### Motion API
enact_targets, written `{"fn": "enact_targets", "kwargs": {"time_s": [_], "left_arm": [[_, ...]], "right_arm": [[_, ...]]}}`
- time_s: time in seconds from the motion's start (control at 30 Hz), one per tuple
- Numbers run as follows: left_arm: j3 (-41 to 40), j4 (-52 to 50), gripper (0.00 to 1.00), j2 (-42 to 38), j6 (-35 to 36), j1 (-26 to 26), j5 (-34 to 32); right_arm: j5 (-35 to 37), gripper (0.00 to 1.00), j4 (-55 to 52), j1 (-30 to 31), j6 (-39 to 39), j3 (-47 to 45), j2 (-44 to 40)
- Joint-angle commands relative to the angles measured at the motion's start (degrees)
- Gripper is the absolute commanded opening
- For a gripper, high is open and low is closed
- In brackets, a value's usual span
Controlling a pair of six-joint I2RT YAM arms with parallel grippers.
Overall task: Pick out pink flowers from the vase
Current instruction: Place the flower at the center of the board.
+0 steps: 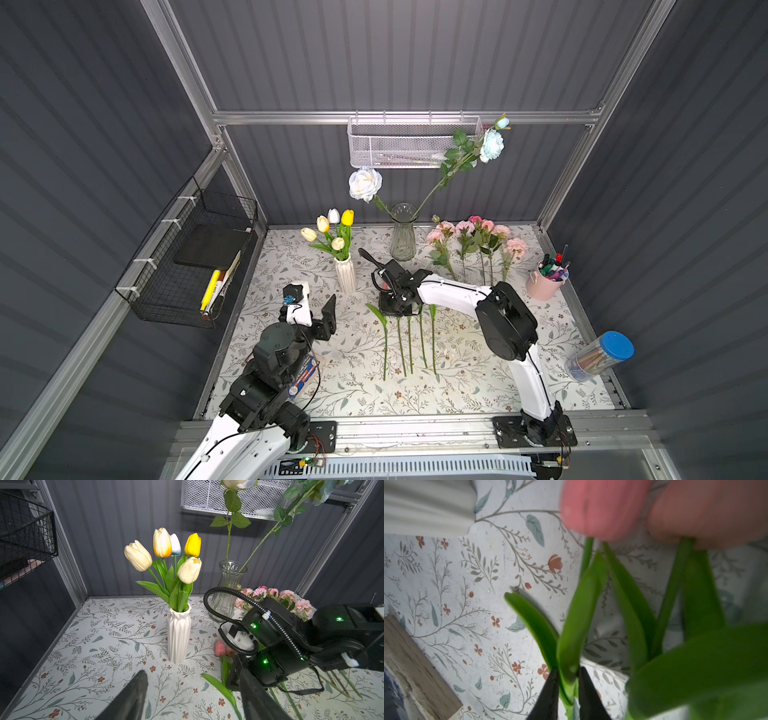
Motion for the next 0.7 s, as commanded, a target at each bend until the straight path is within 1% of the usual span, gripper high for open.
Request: {"fn": "enact_targets", "kwargs": {"time_s": [0.0,0.13,0.27,0.3,0.37,0.53,0.67], "left_arm": [[1.65,0.71,0.71,0.64,0.56,0.07,0.95],[1.59,0.54,0.71,0.32,0.63,0.07,1.22],[1.41,0.79,0.72,0.15,0.73,0.07,1.63],[1.43,0.71,0.72,0.20,0.74,0.07,1.74],[1.65,0.54,0.72,0.15,1.10,0.07,2.68],[1.41,0.53,0.73,-1.22,3.67,0.07,7.61],[1.58,0.37,0.76,-1.40,4.20,0.07,9.54]], "right_arm": [[1.60,0.30,-0.95,-0.25,0.22,0.00,-0.82],[2.74,0.38,-0.56,-0.25,-0.69,-0.46,-3.28],[3.34,0.51,-1.02,-0.34,-1.23,-0.50,-5.39],[3.48,0.53,-1.02,-0.39,-1.22,-0.69,-6.05],[3.37,0.56,-0.42,-0.49,-1.30,-1.36,-7.47],[3.47,0.63,0.03,-0.49,-2.95,-3.21,-11.47],[3.13,0.66,0.68,-0.51,-4.66,-5.11,-15.39]]}}
